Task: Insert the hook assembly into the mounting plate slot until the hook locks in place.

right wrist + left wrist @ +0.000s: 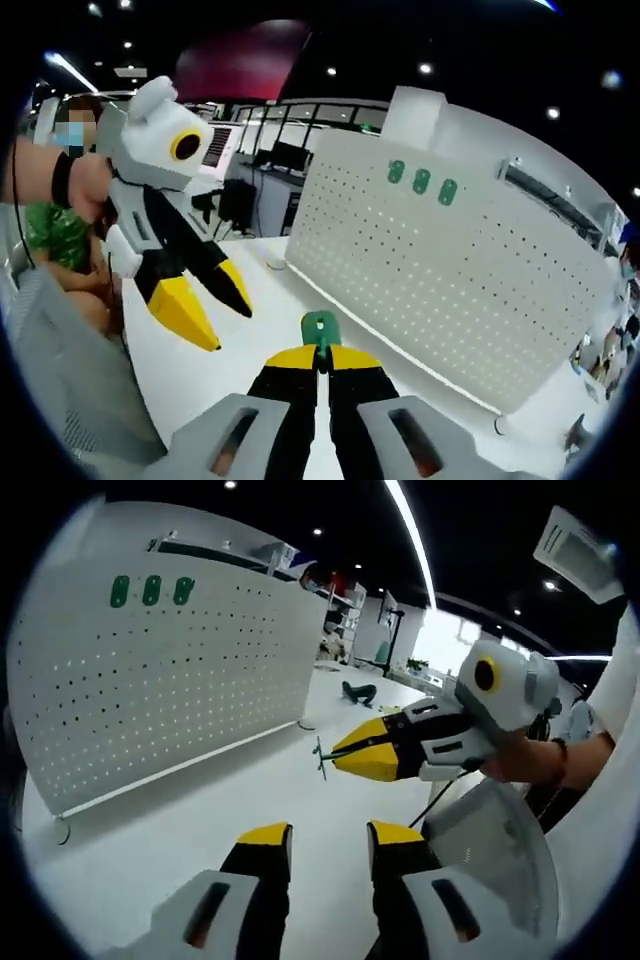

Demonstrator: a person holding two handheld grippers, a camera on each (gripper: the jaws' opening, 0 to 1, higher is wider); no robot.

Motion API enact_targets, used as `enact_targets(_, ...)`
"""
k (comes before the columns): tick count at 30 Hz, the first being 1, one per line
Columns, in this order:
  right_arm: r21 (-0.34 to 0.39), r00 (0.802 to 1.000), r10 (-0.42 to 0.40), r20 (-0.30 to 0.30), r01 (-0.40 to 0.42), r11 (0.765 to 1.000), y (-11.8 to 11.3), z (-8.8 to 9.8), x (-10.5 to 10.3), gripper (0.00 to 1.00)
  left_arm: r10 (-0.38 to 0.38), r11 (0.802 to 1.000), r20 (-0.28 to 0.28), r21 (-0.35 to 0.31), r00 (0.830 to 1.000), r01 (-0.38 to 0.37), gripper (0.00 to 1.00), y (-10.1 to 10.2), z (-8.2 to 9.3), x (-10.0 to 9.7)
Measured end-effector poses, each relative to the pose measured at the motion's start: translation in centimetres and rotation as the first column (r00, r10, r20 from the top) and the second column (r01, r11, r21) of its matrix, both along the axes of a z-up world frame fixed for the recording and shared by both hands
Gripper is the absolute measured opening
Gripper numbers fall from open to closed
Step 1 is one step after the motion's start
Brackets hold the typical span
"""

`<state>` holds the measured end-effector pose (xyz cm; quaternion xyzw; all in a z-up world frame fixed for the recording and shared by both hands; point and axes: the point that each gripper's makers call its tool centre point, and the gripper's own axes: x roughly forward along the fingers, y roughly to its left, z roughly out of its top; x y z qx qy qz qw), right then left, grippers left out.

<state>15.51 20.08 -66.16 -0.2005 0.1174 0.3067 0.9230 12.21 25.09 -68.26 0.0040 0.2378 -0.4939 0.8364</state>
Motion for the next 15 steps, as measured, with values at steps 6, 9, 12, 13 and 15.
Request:
enact_targets(6, 0.061, 0.998, -0.057, -0.014, 0.057, 0.997, -0.9, 0.9, 0.8, 0.01, 0.027, 0.999, 0.035, -0.038, 0.999, -0.025, 0.38, 0.5, 0.9, -0.2)
enact_targets(9, 0.103, 0.995, -0.097, -0.010, 0.098, 0.990, -1.4, 1.5, 1.4, 0.01, 0.047, 0.998, 0.072, -0.042, 0.996, -0.044, 0.43, 1.1, 1.3, -0.3)
enact_targets(12, 0.130, 0.992, -0.122, -0.012, 0.122, 0.984, -1.6, 2.1, 1.9, 0.01, 0.054, 0.998, 0.091, -0.035, 0.994, -0.051, 0.47, 1.8, 1.3, -0.5)
enact_targets(13, 0.139, 0.992, -0.122, -0.016, 0.123, 0.983, -1.6, 2.2, 2.1, 0.01, 0.052, 0.999, 0.116, -0.019, 0.992, -0.050, 0.47, 2.2, 1.3, -0.6)
enact_targets(15, 0.231, 0.989, -0.139, -0.050, 0.147, 0.962, -1.4, 2.9, 2.4, 0.01, 0.053, 0.999, 0.132, -0.010, 0.990, -0.052, 0.49, 2.6, 1.3, -0.6)
